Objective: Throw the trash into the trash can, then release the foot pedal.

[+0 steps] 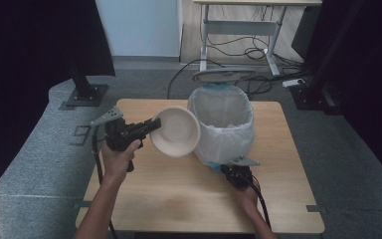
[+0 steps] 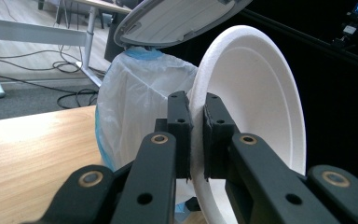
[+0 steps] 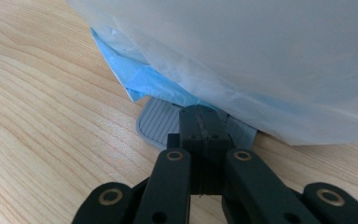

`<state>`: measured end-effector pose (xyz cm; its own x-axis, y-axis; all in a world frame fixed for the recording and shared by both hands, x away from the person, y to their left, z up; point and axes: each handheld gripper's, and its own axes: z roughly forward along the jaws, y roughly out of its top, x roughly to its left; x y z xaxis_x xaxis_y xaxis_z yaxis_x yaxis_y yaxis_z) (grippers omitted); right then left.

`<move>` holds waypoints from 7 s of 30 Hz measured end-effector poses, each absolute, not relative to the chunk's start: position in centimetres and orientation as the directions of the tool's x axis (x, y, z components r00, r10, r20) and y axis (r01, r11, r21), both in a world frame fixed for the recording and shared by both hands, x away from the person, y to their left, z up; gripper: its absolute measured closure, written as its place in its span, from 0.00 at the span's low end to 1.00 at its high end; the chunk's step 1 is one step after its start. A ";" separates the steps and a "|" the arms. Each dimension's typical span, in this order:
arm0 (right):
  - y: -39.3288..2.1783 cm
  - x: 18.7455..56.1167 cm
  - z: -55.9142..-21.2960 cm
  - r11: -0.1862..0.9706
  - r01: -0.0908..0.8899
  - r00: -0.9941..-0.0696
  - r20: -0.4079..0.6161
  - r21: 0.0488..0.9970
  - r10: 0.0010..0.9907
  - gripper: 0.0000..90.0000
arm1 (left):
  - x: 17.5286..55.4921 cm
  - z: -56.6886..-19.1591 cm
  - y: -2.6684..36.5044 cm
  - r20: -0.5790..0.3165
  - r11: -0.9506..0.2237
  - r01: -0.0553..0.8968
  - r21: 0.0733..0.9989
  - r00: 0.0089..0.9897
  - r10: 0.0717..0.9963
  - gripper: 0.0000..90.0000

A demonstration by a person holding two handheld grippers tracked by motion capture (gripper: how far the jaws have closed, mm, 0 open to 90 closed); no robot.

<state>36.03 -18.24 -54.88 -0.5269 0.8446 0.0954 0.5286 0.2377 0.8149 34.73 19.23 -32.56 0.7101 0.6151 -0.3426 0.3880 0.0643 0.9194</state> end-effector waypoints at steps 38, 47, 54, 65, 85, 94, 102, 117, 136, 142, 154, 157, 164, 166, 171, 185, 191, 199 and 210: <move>-18.3 36.0 -54.9 0.239 0.529 -0.530 0.096 0.814 0.843 0.99 | 37.0 -30.6 15.5 -0.301 0.006 0.377 0.926 0.729 0.615 0.93; -18.3 36.1 -54.9 0.240 0.529 -0.531 0.096 0.814 0.842 0.99 | 37.9 -30.3 14.3 -0.292 -0.012 0.379 0.925 0.733 0.615 0.93; -18.3 36.0 -54.9 0.243 0.527 -0.531 0.092 0.815 0.843 0.99 | 38.6 -29.9 13.5 -0.286 -0.020 0.375 0.927 0.739 0.610 0.93; -18.4 36.0 -54.9 0.241 0.530 -0.534 0.100 0.813 0.839 0.99 | 39.7 -30.0 11.9 -0.289 -0.031 0.383 0.923 0.745 0.601 0.93; -18.4 36.0 -54.9 0.239 0.531 -0.534 0.102 0.813 0.839 0.99 | 41.5 -29.6 9.3 -0.284 -0.047 0.385 0.922 0.752 0.595 0.93; -18.4 36.0 -54.9 0.238 0.531 -0.535 0.104 0.813 0.838 0.99 | 42.6 -29.3 8.0 -0.281 -0.053 0.388 0.920 0.748 0.601 0.93; -18.4 36.1 -54.9 0.238 0.532 -0.536 0.105 0.813 0.838 0.99 | 43.6 -29.4 7.1 -0.276 -0.065 0.394 0.917 0.742 0.611 0.93; -18.5 36.1 -54.9 0.237 0.532 -0.537 0.107 0.813 0.837 0.99 | 45.2 -30.6 6.5 -0.281 -0.061 0.418 0.906 0.706 0.650 0.69; -18.5 36.1 -54.9 0.237 0.532 -0.539 0.109 0.813 0.835 0.99 | 41.4 -30.8 9.2 -0.200 -0.140 0.372 0.917 0.735 0.648 0.42; -18.5 36.1 -54.9 0.235 0.531 -0.540 0.111 0.814 0.834 0.99 | 40.2 -31.0 10.7 -0.186 -0.145 0.361 0.921 0.735 0.652 0.40; -18.8 36.2 -54.9 0.214 0.546 -0.543 0.148 0.810 0.826 0.95 | 38.2 -32.0 13.3 -0.160 -0.159 0.351 0.923 0.724 0.671 0.37; -19.0 36.2 -54.8 0.213 0.542 -0.533 0.136 0.813 0.835 0.92 | 37.9 -32.3 13.9 -0.165 -0.150 0.353 0.924 0.719 0.675 0.37; -19.5 35.8 -54.2 0.196 0.532 -0.502 0.120 0.824 0.856 0.60 | 37.0 -33.0 15.0 -0.154 -0.151 0.349 0.925 0.707 0.691 0.37; -19.6 35.7 -54.2 0.212 0.550 -0.502 0.118 0.808 0.857 0.51 | 36.8 -33.3 15.2 -0.146 -0.157 0.346 0.925 0.705 0.694 0.37; -20.0 35.2 -53.8 0.186 0.542 -0.497 0.134 0.819 0.857 0.46 | 35.8 -33.9 16.1 -0.135 -0.161 0.338 0.928 0.703 0.698 0.37; -23.0 33.3 -52.2 0.164 0.501 -0.500 0.130 0.850 0.856 0.43 | 33.4 -36.1 17.6 -0.095 -0.189 0.329 0.925 0.683 0.725 0.36; -24.9 32.7 -52.2 0.166 0.499 -0.494 0.121 0.851 0.861 0.42 | 32.7 -38.1 18.1 -0.104 -0.190 0.349 0.918 0.673 0.732 0.36; -26.6 32.2 -52.6 0.166 0.507 -0.480 0.118 0.846 0.869 0.41 | 31.7 -41.6 19.2 -0.129 -0.190 0.390 0.901 0.659 0.741 0.36; -27.2 32.3 -53.3 0.176 0.520 -0.473 0.110 0.836 0.874 0.41 | 30.9 -45.3 19.9 -0.141 -0.210 0.436 0.875 0.644 0.752 0.36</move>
